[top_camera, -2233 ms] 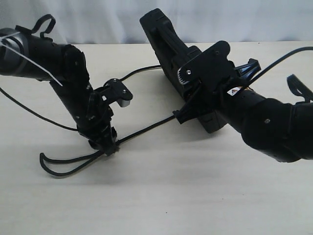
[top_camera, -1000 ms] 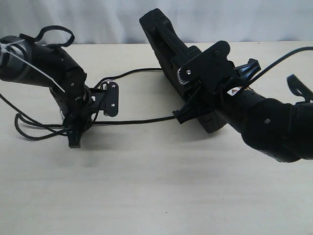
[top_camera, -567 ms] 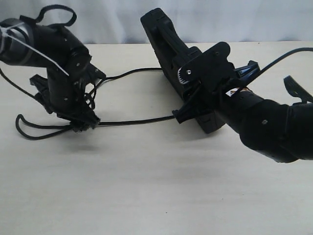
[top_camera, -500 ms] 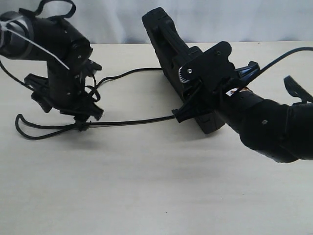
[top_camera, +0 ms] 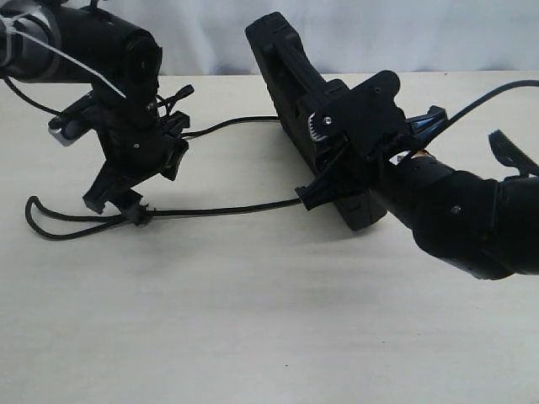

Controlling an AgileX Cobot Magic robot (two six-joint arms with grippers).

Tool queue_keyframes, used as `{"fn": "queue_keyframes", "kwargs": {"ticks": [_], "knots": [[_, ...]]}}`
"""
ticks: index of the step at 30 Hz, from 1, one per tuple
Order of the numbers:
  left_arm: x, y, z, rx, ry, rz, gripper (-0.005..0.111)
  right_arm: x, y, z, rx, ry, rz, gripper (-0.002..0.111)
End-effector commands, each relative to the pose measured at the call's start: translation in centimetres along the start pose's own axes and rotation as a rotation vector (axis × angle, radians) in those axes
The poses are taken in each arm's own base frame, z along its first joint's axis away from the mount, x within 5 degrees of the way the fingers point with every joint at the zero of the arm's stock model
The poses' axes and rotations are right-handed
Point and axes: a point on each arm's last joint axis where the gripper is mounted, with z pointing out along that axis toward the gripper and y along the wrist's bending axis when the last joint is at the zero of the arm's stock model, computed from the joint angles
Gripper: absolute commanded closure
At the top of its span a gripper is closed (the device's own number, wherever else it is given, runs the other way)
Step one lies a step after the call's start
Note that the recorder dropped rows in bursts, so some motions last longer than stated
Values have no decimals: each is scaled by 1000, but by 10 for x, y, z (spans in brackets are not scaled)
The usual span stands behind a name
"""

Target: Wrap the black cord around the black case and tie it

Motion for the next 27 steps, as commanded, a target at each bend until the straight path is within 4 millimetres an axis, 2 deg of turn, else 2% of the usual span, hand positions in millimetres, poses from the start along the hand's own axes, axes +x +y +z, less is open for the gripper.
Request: {"fn": "queue_keyframes", "kwargs": {"ticks": [1, 3, 6, 9, 11, 14, 16, 23, 27], "knots": [[-6, -1, 0, 6, -2, -243, 34, -1, 1, 0, -20, -4, -12, 104], [-11, 0, 1, -11, -8, -318, 34, -1, 1, 0, -24, -2, -12, 104], [-31, 5, 8, -53, -14, -427, 34, -1, 2, 0, -28, -4, -19, 104], [-32, 1, 15, -34, 76, -457, 35, -1, 2, 0, -28, -4, -21, 104], [-30, -2, 22, -23, 94, -459, 44, -1, 2, 0, -28, -4, -21, 104], [-29, 1, 38, -94, 96, -469, 63, -1, 2, 0, -28, -4, -21, 104], [-27, 3, 45, -125, 93, -478, 69, -1, 2, 0, -28, -4, -23, 104], [-28, 2, 63, -136, 74, -458, 69, -1, 2, 0, -30, -3, -27, 104], [-32, -3, 70, -75, 33, -314, 70, 0, 3, -1, -47, 7, -26, 104]]}}
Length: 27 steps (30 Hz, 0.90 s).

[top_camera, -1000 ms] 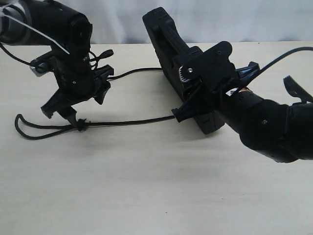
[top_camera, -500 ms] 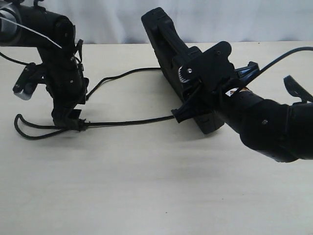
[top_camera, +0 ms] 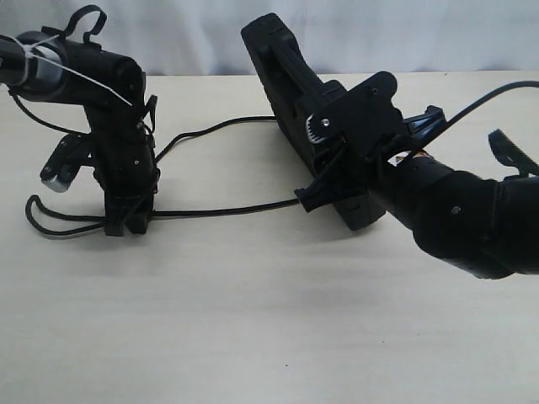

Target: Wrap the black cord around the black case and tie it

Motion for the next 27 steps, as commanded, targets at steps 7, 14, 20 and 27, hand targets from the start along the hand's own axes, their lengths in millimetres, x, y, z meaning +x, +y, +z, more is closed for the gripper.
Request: {"fn": "queue_keyframes", "kwargs": {"ticks": [7, 14, 20, 27], "knots": [[-2, -17, 1, 179, -36, 358, 107, 0, 2, -1, -36, 12, -8, 104], [10, -18, -41, 343, -139, 1236, 107, -6, -8, -9, 28, 10, 120, 104], [12, -3, -90, 371, -289, 1823, 107, -9, -13, -13, 47, 3, 162, 104], [18, 16, -121, 455, -256, 2173, 107, -2, -34, -7, 80, 34, 168, 104]]}}
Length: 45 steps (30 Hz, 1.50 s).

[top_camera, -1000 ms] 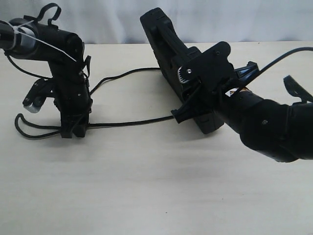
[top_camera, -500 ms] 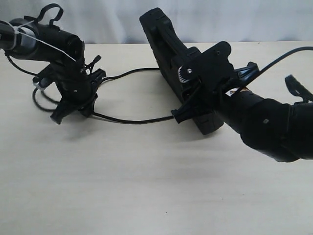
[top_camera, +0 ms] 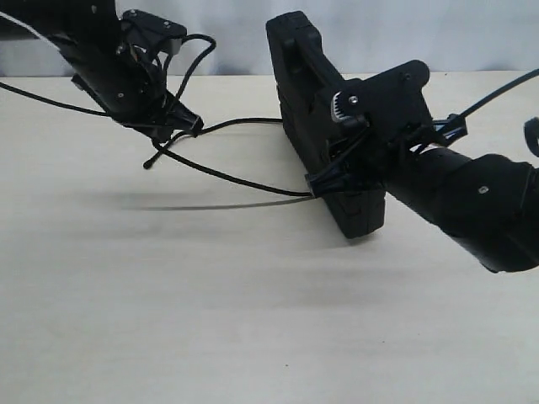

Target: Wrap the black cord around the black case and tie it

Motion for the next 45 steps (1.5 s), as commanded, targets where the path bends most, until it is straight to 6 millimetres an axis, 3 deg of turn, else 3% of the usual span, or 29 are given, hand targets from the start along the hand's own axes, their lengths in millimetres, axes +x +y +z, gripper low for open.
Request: {"fn": "queue_keyframes", "kwargs": {"ticks": [1, 7, 17, 22, 29, 45], "knots": [[4, -13, -13, 133, 14, 214, 107, -4, -20, 3, 38, -17, -26, 104], [6, -27, -16, 298, -20, 516, 107, -2, -23, 5, 16, 0, -44, 104], [3, -37, -20, 403, -118, 665, 107, -2, -20, 5, -19, -1, -91, 104], [5, -38, -20, 414, -100, 668, 107, -2, -18, 4, -25, -10, -111, 104], [9, -31, -15, 353, -1, 527, 107, -6, -17, 3, -44, -42, -181, 104], [10, -41, -19, 471, 22, 348, 107, -6, -13, 3, -84, -48, -255, 104]]}}
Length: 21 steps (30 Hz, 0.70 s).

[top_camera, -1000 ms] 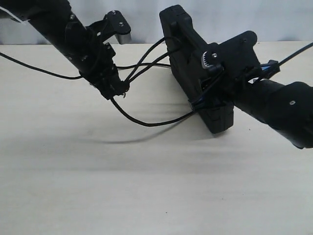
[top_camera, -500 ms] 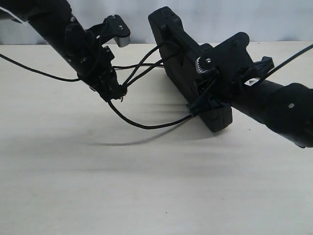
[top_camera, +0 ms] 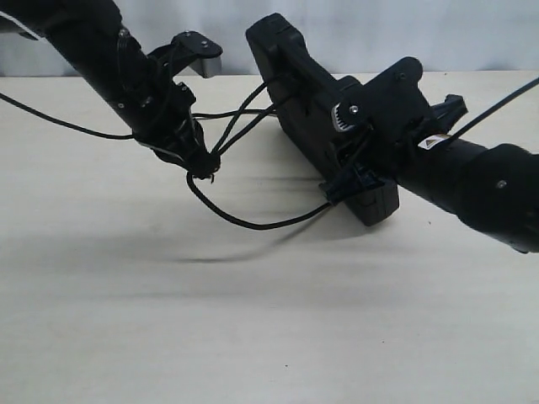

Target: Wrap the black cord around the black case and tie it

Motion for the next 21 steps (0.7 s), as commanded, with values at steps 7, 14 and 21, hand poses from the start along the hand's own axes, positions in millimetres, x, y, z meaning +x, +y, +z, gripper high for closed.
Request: {"fn": "queue_keyframes", "kwargs": {"ticks": [7, 14, 21], "knots": [[-12, -7, -5, 92, -33, -95, 107, -6, 1, -3, -18, -46, -96, 104], [-43, -21, -9, 79, -122, 14, 107, -1, 9, -3, -113, 2, -151, 104], [-52, -25, -1, 17, -169, 110, 107, 1, 12, -4, -139, 23, -148, 87]]}}
